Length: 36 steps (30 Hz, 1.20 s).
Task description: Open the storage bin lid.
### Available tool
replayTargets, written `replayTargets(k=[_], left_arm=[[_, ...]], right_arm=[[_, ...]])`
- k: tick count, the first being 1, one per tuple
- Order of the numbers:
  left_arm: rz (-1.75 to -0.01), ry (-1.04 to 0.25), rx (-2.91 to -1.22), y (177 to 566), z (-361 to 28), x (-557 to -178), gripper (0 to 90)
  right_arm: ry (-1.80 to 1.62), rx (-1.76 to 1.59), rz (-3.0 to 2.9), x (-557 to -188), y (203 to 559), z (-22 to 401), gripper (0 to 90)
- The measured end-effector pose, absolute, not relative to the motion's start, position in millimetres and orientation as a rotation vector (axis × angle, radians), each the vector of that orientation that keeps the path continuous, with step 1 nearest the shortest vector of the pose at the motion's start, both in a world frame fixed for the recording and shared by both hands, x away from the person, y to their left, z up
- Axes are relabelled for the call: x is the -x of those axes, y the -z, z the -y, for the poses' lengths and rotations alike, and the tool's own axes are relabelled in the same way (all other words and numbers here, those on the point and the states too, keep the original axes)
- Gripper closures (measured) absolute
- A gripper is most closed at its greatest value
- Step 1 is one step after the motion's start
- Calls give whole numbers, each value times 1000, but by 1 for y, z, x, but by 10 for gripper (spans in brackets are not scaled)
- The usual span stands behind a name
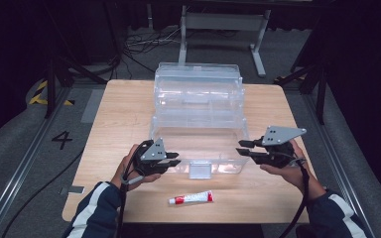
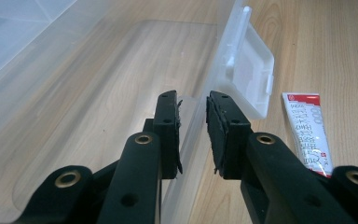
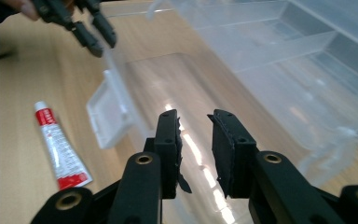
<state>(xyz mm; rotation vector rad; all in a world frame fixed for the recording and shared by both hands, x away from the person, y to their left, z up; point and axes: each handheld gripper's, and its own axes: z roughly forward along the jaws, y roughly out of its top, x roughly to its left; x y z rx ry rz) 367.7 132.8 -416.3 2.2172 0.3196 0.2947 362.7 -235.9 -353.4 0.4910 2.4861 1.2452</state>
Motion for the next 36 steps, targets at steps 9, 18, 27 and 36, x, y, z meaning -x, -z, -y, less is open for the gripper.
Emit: replayTargets(k=[9,18,27,36], left_arm=[[-327,-318,-2206,413,-135,-364,660],[-385,-389,-2186,405,-148,-353,476],[-494,-463,-2153,403,-172,-337,300],[-572,-467,-2238,431,-197,-326,273]], right_arm=[[-1219,-311,-2608,-341,364,198,704],[-1148,-140,-2758,-324,386,158,686],[-1047,-37,-2875,-320,410,131,657],[-953,18,-2950,-319,424,109,640]])
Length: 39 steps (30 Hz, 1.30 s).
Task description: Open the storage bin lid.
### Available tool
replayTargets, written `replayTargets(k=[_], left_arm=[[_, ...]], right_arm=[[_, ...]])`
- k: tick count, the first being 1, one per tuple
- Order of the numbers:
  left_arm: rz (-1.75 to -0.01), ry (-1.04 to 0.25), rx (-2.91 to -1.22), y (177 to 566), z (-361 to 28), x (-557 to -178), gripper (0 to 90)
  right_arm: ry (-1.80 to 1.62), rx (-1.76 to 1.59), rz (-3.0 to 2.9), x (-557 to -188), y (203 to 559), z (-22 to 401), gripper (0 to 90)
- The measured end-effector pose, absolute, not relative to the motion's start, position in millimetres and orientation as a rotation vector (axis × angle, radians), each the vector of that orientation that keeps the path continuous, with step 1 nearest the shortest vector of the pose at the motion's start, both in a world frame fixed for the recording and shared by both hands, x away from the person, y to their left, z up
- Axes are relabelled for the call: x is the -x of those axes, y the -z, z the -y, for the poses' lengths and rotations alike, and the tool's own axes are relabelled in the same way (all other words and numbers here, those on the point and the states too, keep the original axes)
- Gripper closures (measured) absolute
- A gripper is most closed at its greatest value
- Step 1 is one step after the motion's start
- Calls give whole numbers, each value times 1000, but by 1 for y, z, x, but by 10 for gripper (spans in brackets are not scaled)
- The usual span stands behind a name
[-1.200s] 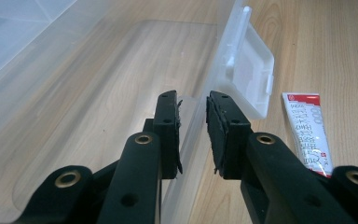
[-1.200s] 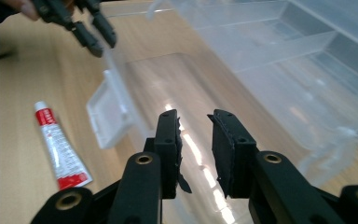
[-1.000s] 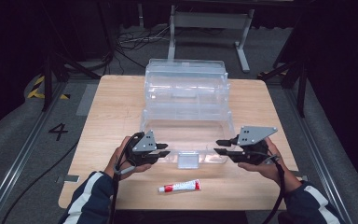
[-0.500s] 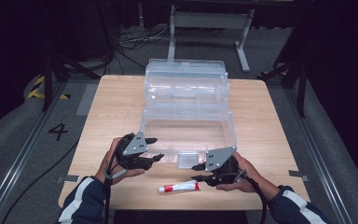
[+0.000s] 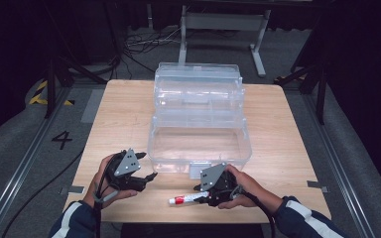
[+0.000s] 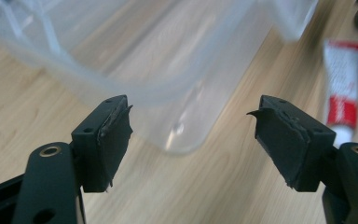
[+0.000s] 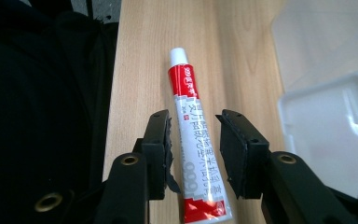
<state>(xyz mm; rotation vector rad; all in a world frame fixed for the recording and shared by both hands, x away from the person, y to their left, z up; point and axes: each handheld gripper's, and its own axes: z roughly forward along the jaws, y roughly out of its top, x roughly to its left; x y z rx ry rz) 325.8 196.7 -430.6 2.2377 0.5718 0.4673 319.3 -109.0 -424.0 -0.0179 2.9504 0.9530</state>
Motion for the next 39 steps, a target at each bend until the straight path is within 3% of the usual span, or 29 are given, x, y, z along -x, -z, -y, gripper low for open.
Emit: replayTargets(k=[14,22,39], left_arm=[[-697,-347,-2314,470,-223,-327,247],[-741,-343,-2338,483,-230,-327,217],[-788,-262,-2268,493,-239,-330,183]], right_arm=[[-785,71,-3023,-321,441,86,612],[-718,84,-3027,-323,448,76,600],[-631,71,-3070,-326,455,68,618]])
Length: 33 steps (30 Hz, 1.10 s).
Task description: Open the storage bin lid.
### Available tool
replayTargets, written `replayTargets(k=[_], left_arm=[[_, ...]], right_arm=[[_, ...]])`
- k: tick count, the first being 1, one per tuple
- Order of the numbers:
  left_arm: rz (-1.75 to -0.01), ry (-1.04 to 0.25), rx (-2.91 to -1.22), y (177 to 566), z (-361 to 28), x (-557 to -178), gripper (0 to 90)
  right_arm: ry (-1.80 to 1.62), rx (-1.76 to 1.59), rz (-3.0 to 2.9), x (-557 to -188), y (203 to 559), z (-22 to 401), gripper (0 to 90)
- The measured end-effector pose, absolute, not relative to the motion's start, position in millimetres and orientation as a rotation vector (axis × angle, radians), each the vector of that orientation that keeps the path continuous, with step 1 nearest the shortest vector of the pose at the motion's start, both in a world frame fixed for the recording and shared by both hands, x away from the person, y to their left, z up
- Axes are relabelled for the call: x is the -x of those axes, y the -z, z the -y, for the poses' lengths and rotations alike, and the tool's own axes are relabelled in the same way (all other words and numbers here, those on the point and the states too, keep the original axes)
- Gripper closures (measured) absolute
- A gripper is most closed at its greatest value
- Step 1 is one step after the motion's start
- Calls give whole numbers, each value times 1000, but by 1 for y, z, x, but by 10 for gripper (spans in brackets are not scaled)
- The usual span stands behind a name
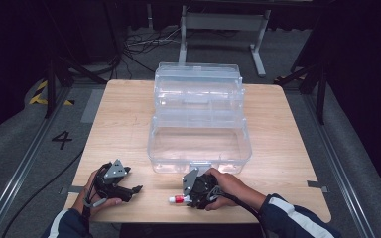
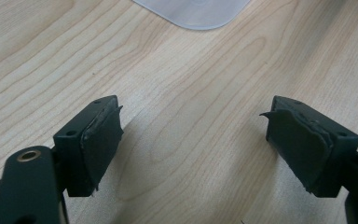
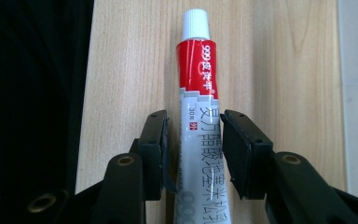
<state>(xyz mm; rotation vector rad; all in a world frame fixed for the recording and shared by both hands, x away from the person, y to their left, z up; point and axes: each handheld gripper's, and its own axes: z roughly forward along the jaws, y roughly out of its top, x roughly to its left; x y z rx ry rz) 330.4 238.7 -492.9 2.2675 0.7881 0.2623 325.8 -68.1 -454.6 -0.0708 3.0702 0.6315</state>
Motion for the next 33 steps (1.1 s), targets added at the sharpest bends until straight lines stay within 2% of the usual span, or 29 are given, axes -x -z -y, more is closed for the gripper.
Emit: replayTargets(k=[9,11,21,33], left_arm=[[-791,-263,-2265,493,-238,-330,177],[-791,-263,-2266,493,-238,-331,175],[-796,-274,-2271,493,-238,-331,162],[-800,-275,-2270,493,-238,-331,160]], right_arm=[[-599,49,-3109,-330,456,61,659],[-587,56,-3116,-331,455,60,698],[-559,127,-3086,-326,453,65,709],[-692,67,-3034,-333,428,93,710]])
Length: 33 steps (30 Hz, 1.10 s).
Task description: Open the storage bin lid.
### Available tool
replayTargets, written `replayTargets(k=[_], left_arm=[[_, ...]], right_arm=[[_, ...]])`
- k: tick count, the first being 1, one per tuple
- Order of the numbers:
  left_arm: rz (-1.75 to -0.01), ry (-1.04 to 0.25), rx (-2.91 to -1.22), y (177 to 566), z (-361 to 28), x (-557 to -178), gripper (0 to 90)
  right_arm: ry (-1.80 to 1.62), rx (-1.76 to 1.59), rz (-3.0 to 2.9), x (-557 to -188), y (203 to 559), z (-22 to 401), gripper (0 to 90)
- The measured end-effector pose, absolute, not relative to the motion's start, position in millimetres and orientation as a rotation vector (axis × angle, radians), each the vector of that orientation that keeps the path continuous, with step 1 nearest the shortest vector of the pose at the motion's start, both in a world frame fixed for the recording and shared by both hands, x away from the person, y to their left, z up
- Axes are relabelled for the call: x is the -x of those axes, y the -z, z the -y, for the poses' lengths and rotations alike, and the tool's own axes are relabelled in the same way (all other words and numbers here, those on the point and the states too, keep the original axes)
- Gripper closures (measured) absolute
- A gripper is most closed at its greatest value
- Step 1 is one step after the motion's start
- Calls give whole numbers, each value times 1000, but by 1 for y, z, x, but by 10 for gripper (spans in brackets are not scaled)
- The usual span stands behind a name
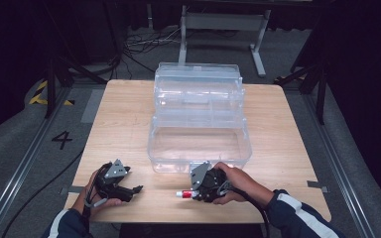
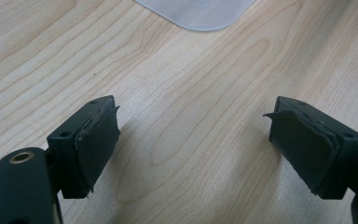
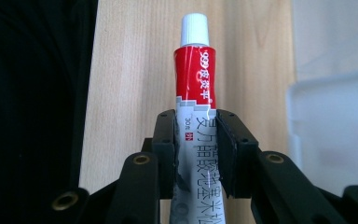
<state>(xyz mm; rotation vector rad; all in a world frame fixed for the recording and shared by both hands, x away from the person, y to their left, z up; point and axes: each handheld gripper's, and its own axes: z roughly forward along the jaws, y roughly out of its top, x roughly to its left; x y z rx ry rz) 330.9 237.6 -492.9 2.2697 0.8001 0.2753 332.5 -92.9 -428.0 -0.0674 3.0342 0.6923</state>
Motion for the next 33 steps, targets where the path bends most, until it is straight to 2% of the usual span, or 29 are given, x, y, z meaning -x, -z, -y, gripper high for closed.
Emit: replayTargets(k=[33], left_arm=[[-808,-274,-2270,493,-237,-332,151]], right_arm=[[-943,-96,-2835,-341,359,166,709]])
